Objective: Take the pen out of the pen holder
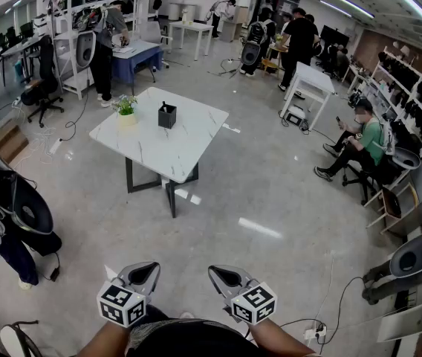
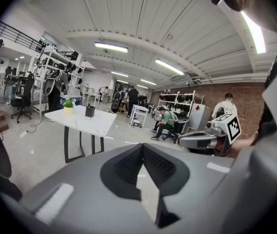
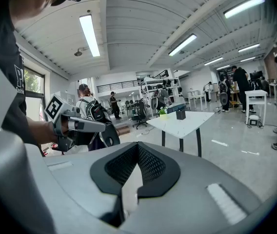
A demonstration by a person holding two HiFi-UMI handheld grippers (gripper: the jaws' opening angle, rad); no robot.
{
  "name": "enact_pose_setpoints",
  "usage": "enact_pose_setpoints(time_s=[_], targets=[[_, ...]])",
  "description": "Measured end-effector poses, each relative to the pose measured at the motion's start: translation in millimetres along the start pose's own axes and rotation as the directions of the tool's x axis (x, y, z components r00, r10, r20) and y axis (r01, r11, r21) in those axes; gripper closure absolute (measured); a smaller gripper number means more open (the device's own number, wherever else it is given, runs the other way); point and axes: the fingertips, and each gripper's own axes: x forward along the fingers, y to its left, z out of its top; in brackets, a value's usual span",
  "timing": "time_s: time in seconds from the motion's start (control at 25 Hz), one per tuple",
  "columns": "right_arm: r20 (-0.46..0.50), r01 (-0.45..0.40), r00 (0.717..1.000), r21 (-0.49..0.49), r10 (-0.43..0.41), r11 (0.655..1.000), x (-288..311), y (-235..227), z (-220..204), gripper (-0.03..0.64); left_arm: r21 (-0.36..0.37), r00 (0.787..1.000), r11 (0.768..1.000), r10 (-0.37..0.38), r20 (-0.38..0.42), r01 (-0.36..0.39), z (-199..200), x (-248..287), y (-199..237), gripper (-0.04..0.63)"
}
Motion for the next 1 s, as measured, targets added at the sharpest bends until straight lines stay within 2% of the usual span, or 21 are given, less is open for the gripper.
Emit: enact_pose_setpoints(time_s=[0.64,1.0], targets=[[0.024,-0.011,1.000,0.022,0.011,1.000,2.3,1.0,5.2,0.617,0.002,1.000,1.000,0.001,-0.006,-0.001,1.2,2.8,2.2,0.538],[0.017,0.009,1.000,0.009,-0.009,1.000,1.6,-2.2,3.8,0.617,0.003,1.000,1.000,-0.005,-0.007,0.005,0.2,6.0,-1.3,0.538]])
